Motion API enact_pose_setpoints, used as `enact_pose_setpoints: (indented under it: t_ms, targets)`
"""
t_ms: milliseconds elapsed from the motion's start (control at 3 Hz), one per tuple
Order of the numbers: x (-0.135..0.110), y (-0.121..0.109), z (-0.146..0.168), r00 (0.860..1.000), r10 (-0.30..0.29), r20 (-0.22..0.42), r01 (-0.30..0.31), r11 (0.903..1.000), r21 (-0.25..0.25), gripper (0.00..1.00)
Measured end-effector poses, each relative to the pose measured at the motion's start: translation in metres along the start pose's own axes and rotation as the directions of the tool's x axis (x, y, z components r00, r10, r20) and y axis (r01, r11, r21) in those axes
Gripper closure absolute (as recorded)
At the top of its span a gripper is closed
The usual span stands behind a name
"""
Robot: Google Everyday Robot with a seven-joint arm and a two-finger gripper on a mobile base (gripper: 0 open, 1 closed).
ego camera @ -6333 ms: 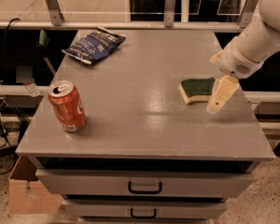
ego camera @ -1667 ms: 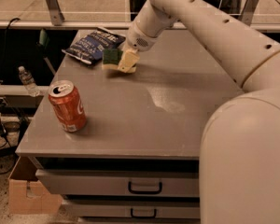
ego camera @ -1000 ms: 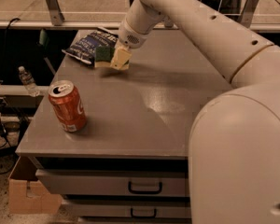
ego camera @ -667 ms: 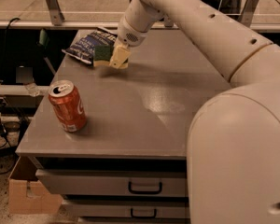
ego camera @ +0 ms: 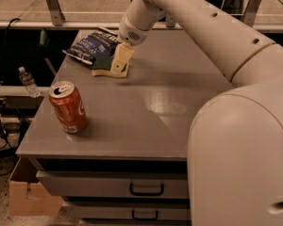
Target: Move sponge near blue chip bag
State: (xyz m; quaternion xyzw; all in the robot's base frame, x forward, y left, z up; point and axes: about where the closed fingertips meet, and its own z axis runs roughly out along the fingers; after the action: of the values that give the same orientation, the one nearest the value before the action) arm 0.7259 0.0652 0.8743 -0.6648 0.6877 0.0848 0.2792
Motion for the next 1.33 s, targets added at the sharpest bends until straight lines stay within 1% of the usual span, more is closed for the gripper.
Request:
enact_pose_setpoints:
  t_ms: [333, 667, 1000, 1333]
  targets:
    - [0.005, -0.005, -0.017, 0.999, 0.014, 0.038, -0.015, 0.9996, 0.025, 0.0]
    - [0.026, -0.006, -0.053, 0.994, 0.029, 0.109, -0.036, 0.9973, 0.064, 0.0]
    - [0.078, -0.002, -0.109, 0.982, 0.047, 0.18, -0.068, 0.9914, 0.112, 0.0]
    - [0.13, 0.011, -0.165, 0.974, 0.024, 0.223, -0.057, 0.9884, 0.141, 0.0]
